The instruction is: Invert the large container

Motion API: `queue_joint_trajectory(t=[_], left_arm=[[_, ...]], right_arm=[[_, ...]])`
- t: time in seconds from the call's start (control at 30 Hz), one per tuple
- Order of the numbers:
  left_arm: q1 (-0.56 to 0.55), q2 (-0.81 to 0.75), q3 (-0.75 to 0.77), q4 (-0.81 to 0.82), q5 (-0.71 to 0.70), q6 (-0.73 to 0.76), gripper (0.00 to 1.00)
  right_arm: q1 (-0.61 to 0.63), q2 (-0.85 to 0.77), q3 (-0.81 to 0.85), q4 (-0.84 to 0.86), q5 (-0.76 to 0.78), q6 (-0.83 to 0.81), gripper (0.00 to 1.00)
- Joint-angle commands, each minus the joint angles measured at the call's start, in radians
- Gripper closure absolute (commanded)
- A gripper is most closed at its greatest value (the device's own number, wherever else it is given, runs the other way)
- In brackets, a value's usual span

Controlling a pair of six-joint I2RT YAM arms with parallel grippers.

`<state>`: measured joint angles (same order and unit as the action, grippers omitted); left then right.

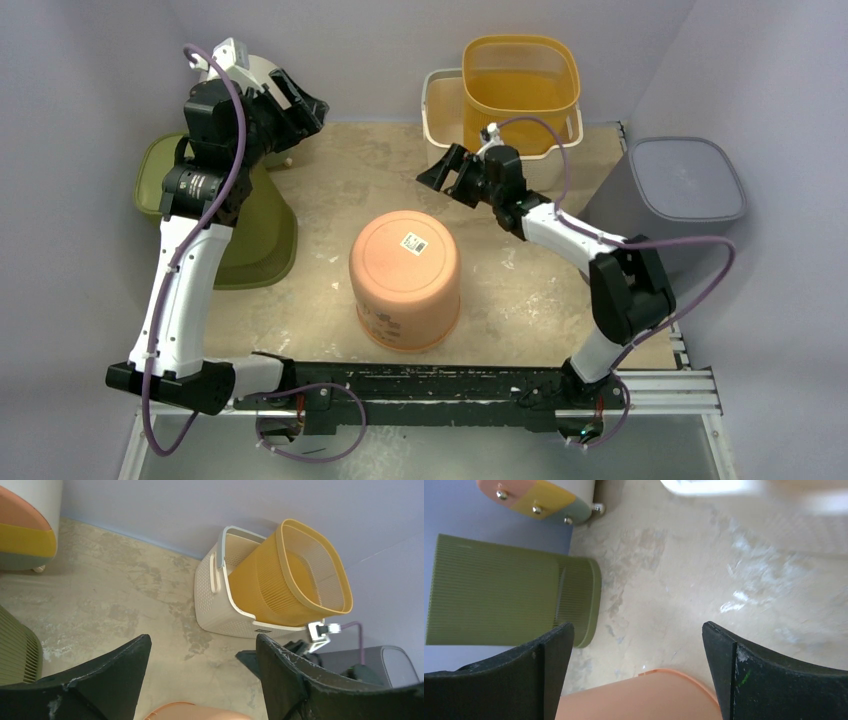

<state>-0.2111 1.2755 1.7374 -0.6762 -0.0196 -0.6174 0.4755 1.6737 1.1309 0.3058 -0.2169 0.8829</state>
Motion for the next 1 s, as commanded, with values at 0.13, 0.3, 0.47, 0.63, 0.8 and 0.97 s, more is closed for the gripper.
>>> queue_joint_trajectory(t=[0.13, 0.3, 0.47, 0.63, 0.8, 0.97], left_arm=[[-0.005, -0.002, 0.015, 0.017, 0.043, -0.001, 0.26], [-0.005, 0.011, -0.007, 0.014, 0.048, 0.003, 0.25], [-0.005, 0.020, -0.014, 0.016, 0.059, 0.003, 0.25], [-0.005, 0.028, -0.015, 0.018, 0.068, 0.003, 0.25], [-0.005, 0.053, 0.011, 0.004, 0.069, 0.018, 0.25], [-0.005, 0.109, 0.086, 0.002, 0.102, 0.010, 0.25]], right_arm=[[0.013, -0.250, 0.197, -0.500, 0.200, -0.355, 0.00], [0.148, -0.410, 0.207, -0.722, 0.300, -0.449, 0.00], [0.283, -0.599, 0.173, -0.903, 0.365, -0.366, 0.00], [0.334, -0.803, 0.083, -0.952, 0.308, -0.305, 0.00], [0.334, -0.832, 0.026, -1.002, 0.143, -0.354, 0.00], [0.343, -0.834, -0.059, -0.983, 0.085, -0.361, 0.00]])
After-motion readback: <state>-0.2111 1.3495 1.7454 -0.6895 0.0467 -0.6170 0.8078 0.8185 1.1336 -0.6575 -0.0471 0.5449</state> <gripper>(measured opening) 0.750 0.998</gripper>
